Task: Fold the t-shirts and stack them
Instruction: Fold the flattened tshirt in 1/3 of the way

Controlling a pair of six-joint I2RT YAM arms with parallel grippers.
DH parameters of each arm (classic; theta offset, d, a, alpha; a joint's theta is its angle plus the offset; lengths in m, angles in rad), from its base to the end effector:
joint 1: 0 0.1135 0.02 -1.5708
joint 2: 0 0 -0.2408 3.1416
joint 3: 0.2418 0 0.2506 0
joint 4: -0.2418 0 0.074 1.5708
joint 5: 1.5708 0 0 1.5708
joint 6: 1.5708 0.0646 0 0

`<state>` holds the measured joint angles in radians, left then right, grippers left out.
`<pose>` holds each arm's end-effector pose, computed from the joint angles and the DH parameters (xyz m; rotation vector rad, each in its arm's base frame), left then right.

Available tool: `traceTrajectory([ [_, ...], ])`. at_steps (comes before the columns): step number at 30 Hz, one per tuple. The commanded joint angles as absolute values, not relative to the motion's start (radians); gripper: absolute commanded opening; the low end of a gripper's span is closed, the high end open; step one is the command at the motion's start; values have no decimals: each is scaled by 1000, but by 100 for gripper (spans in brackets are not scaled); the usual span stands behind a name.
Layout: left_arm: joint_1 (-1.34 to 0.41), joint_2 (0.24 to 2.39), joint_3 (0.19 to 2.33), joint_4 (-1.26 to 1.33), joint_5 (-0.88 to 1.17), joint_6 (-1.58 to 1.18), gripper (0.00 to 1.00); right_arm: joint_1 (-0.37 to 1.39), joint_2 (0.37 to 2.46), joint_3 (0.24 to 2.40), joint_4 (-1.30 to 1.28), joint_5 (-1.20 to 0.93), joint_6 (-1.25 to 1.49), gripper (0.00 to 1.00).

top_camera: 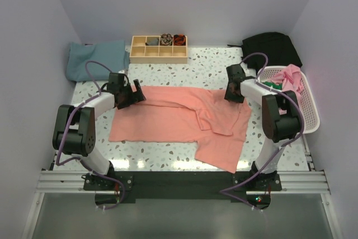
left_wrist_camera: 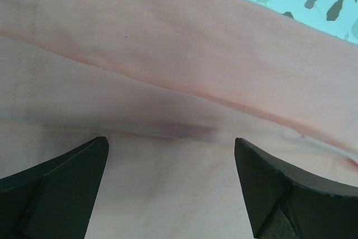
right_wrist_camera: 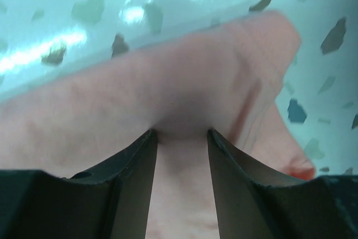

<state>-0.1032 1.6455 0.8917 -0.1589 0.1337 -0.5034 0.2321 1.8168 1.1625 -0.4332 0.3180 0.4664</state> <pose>0.3382 -0.0437 0.1217 -0.4445 2.4817 -0.4181 0.3658 0.0657 0.1267 0.4025 2.5479 -0.1710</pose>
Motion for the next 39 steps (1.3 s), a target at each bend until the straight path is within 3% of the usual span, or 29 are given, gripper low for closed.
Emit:
traceTrajectory([
  [1,-58,1664,873,-173,46,-489,100,150,1936,1288,-452,402,465,45],
  [8,-28,1758,868,-193,-27,-503,100,74,2071,1455,-471,362,471,48],
  [14,-17,1781,873,-218,-93,-515,100,41,2184,1670,-523,292,437,71],
  [21,-46,1619,851,-95,61,-492,100,37,1985,1585,-448,134,382,78],
  [27,-55,1580,853,-87,121,-488,100,38,1861,1423,-491,124,417,72],
  [29,-55,1589,853,-87,133,-488,100,38,1838,1362,-445,84,426,64],
  [31,-57,1600,853,-86,147,-489,100,38,1841,1322,-430,75,431,58],
  [39,-69,1621,848,-97,147,-483,100,18,1917,1296,-351,40,442,51],
])
